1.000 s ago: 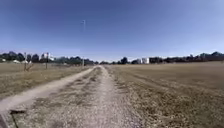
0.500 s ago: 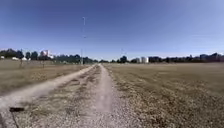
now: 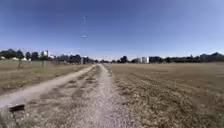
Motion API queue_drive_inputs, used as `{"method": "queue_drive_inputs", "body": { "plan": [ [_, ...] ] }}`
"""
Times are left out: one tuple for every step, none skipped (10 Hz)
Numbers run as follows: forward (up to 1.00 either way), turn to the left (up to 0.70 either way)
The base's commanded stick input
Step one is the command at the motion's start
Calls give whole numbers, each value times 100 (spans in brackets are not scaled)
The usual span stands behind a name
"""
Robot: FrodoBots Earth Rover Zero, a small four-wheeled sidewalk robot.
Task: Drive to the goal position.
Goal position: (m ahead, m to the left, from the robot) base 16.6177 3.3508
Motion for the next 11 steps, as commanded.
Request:
{"method": "queue_drive_inputs", "body": {
  "plan": [
    [69, 6],
    [69, 6],
    [69, 6],
    [69, 6],
    [69, 6],
    [69, 6],
    [69, 6],
    [69, 6],
    [69, 6],
    [69, 6],
    [69, 6]
  ]
}}
